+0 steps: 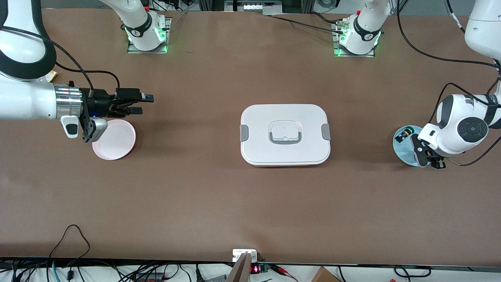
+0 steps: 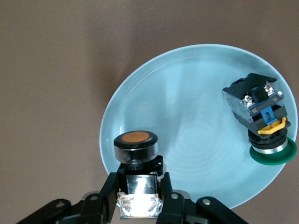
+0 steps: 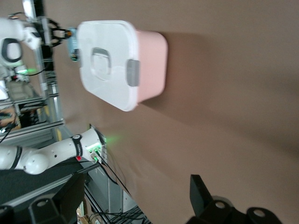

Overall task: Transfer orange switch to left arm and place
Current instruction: 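Open the left gripper and lift it while the right gripper retracts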

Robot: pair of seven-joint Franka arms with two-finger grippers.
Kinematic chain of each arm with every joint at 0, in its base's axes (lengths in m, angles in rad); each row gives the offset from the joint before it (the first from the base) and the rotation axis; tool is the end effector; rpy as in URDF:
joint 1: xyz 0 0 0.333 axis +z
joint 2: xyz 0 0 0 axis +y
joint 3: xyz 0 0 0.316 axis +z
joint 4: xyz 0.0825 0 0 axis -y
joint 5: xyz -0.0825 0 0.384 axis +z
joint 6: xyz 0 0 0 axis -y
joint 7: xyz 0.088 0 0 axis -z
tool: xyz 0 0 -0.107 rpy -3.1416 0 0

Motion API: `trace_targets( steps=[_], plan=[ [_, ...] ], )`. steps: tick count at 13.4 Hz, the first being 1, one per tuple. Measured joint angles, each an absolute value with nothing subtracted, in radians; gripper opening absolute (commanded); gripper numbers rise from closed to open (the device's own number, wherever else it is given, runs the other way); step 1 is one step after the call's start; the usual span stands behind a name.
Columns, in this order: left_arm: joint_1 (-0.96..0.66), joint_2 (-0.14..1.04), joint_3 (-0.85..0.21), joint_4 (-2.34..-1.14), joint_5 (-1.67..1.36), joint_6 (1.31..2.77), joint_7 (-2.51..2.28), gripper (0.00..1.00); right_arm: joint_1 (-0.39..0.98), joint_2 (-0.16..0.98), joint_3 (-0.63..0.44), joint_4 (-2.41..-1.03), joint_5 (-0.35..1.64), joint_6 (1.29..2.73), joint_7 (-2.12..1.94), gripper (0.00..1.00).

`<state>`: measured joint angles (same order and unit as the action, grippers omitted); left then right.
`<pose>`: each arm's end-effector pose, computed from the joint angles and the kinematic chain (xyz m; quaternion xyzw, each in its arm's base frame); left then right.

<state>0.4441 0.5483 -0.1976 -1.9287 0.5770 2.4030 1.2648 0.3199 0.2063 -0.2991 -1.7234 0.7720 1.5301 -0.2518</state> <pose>0.5982 0.1586 0.2014 -0.7469 0.6507 0.1086 0.0831 0.5807 0.1008 0.4646 -0.9195 -0.0649 0.1382 0.3622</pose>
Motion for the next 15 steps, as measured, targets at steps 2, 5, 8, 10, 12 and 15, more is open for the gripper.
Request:
trace_targets(
  steps=[2, 5, 8, 10, 12, 15],
  plan=[
    [0.445, 0.560, -0.197, -1.929, 0.577, 2.403, 1.265, 0.35, 0.325, 0.192, -0.299, -1.714, 0.629, 1.510, -0.156, 1.00],
    [0.446, 0.566, -0.197, -1.929, 0.577, 2.403, 1.265, 1.00, 0.333, 0.167, -0.298, -1.690, 0.362, 1.481, -0.119, 1.00],
    [0.456, 0.567, -0.204, -1.926, 0.577, 2.399, 1.289, 1.00, 0.332, 0.161, -0.299, -1.650, 0.045, 1.500, -0.124, 1.00],
    [0.475, 0.566, -0.231, -1.920, 0.577, 2.375, 1.308, 1.00, 0.314, 0.163, -0.303, -1.637, -0.083, 1.658, -0.124, 1.00],
    [0.481, 0.554, -0.250, -1.906, 0.573, 2.327, 1.309, 1.00, 0.267, 0.164, -0.306, -1.634, -0.075, 1.723, -0.125, 1.00],
    [0.486, 0.499, -0.315, -1.857, 0.503, 2.135, 1.309, 1.00, 0.226, 0.163, -0.307, -1.633, -0.039, 1.717, -0.123, 1.00]
  ],
)
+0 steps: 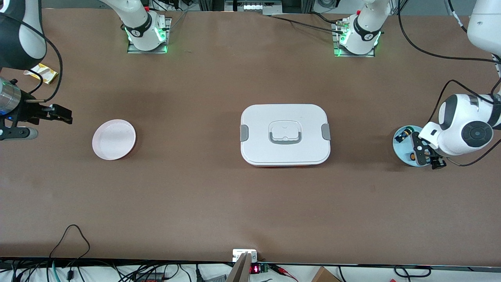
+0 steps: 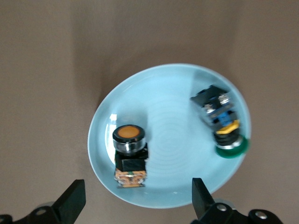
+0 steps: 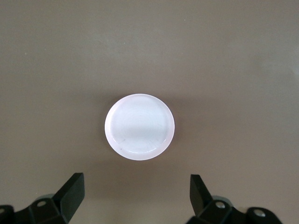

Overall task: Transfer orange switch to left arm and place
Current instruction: 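Open the left gripper and lift it while the right gripper retracts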

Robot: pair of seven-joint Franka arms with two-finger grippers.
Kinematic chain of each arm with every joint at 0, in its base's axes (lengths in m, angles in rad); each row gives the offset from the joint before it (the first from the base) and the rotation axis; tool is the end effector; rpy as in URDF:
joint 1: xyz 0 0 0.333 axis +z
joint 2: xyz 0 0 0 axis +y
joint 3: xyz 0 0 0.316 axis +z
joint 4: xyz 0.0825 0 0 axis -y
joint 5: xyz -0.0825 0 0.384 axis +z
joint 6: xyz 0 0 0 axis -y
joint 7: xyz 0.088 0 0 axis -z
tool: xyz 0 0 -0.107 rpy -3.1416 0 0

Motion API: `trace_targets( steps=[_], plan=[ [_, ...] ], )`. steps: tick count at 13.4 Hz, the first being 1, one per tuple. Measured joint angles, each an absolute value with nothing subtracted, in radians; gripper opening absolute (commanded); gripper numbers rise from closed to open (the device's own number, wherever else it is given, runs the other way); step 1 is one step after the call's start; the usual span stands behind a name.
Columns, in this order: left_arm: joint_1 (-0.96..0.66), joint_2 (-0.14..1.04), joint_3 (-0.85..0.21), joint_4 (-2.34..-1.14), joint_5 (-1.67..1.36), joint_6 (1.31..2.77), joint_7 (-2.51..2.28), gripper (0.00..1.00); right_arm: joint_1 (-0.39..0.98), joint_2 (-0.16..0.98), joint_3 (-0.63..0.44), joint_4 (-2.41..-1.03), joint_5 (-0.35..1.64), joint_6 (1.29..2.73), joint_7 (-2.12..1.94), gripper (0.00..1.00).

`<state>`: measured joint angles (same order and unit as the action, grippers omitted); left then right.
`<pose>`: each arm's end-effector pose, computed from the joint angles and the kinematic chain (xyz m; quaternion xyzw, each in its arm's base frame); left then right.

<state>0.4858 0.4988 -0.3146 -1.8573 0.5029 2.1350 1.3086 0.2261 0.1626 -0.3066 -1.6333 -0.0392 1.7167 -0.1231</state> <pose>0.6065 0.1364 0.2487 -0.7476 0.6469 0.1470 0.0314 0.6018 -0.0409 0.5171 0.9981 0.0258 -0.0401 0.0399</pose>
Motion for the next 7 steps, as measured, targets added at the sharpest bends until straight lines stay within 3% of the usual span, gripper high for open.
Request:
trace_targets(
  steps=[7],
  plan=[
    [0.480, 0.458, -0.515, -1.639, 0.377, 1.614, 1.015, 1.00, 0.162, 0.104, -0.244, -1.622, -0.031, 1.634, -0.087, 1.00]
  ],
)
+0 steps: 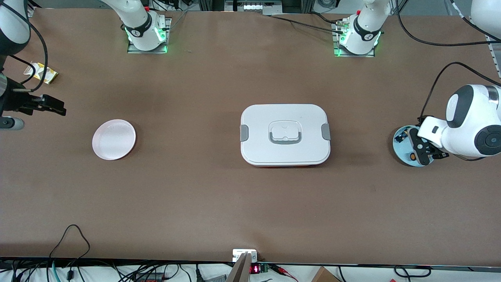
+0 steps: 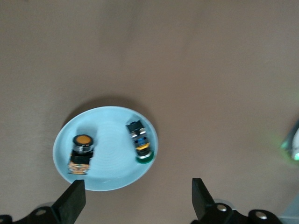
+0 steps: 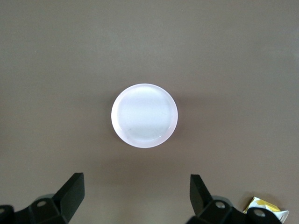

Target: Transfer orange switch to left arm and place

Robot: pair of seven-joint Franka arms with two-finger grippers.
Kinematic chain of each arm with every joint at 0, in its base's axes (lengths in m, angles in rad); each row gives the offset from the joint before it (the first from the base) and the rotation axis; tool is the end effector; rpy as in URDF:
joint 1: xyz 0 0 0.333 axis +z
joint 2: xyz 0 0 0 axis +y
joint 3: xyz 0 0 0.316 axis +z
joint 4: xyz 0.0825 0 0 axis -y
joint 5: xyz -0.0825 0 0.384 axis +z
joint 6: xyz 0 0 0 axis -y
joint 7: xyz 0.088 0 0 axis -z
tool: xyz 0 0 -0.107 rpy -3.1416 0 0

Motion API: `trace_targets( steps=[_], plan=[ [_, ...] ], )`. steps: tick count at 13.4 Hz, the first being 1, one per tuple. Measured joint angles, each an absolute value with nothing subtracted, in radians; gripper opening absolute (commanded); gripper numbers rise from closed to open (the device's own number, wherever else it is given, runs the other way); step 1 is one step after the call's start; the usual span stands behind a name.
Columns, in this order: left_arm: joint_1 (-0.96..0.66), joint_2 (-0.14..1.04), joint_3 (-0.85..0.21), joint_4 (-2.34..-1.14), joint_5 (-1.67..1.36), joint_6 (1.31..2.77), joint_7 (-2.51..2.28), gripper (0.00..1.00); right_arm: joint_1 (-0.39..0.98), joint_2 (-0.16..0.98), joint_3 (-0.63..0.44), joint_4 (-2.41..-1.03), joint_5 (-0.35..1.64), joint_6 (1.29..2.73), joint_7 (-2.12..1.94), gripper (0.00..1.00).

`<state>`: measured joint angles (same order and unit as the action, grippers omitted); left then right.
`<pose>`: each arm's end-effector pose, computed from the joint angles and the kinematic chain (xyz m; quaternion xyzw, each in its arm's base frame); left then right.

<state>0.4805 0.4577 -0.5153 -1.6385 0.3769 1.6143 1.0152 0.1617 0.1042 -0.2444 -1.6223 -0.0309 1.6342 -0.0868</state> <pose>0.6181 0.0498 0.3532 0.8196 -0.5306 -0.2133 0.0342 0.5824 -0.0452 0.5479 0.9986 0.0038 -0.0468 0.0241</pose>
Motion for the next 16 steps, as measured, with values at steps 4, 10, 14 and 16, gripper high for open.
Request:
trace_targets(
  steps=[4, 10, 14, 16],
  plan=[
    [0.475, 0.455, -0.653, -1.499, 0.369, 1.419, 0.765, 1.00, 0.154, 0.082, -0.195, -1.625, -0.031, 1.590, -0.011, 1.00],
    [0.473, 0.439, -0.710, -1.330, 0.330, 1.297, 0.731, 1.00, 0.142, 0.061, -0.190, -1.718, -0.031, 1.722, -0.011, 1.00],
    [0.294, 0.385, -0.497, -1.322, 0.228, 1.321, 0.537, 1.00, 0.142, -0.019, -0.190, -1.749, -0.031, 1.720, -0.011, 1.00],
    [0.156, 0.332, -0.332, -1.330, 0.122, 1.356, 0.345, 1.00, 0.142, -0.024, -0.190, -1.749, -0.031, 1.718, -0.011, 1.00]
  ],
)
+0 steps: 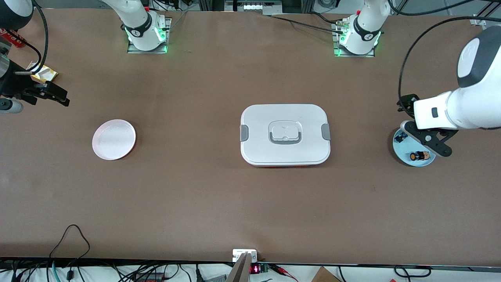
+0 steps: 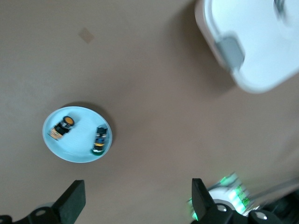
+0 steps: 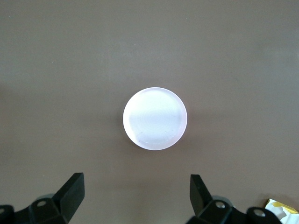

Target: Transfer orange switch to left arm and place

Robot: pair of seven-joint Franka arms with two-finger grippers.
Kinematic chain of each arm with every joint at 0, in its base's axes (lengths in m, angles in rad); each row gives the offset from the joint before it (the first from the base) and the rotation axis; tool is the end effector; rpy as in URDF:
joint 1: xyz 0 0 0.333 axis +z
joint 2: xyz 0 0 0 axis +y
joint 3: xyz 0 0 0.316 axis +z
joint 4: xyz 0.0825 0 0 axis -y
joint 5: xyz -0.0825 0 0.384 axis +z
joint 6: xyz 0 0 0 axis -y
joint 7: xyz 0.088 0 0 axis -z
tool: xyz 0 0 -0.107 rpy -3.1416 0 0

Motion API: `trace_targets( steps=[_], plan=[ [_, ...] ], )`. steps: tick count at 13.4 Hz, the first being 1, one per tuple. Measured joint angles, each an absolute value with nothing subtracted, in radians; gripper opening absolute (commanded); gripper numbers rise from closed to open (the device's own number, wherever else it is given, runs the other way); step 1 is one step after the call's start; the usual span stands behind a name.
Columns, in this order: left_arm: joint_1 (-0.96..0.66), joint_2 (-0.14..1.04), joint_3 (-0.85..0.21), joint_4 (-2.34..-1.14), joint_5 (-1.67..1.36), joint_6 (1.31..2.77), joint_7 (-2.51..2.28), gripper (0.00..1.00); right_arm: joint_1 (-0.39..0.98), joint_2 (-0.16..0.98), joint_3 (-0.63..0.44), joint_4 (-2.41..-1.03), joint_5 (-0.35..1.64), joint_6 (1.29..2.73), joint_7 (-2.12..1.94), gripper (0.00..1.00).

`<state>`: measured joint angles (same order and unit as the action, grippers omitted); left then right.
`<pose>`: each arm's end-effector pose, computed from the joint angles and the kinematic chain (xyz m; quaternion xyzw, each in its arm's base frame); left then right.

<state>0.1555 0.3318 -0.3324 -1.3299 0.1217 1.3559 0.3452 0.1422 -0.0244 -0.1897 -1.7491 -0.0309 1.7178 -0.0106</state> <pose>0.6172 -0.0627 0.5324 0.9573 -0.2506 -0.1438 0.0053 0.5534 -0.0302 0.5658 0.9998 -0.0161 -0.0040 0.0129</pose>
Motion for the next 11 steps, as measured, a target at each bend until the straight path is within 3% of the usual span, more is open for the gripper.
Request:
trace_targets(
  steps=[5, 8, 11],
  plan=[
    [0.000, 0.144, -0.063, -1.574, -0.038, 1.685, 0.060, 1.00, 0.142, -0.025, -0.186, -1.708, -0.031, 1.689, -0.013, 1.00],
    [-0.040, 0.043, -0.025, -1.710, -0.041, 1.742, -0.020, 1.00, 0.142, -0.025, -0.184, -1.698, -0.031, 1.689, -0.013, 1.00],
    [-0.040, 0.014, -0.021, -1.754, -0.036, 1.769, -0.024, 1.00, 0.143, -0.025, -0.183, -1.681, -0.031, 1.687, -0.013, 1.00]
  ],
)
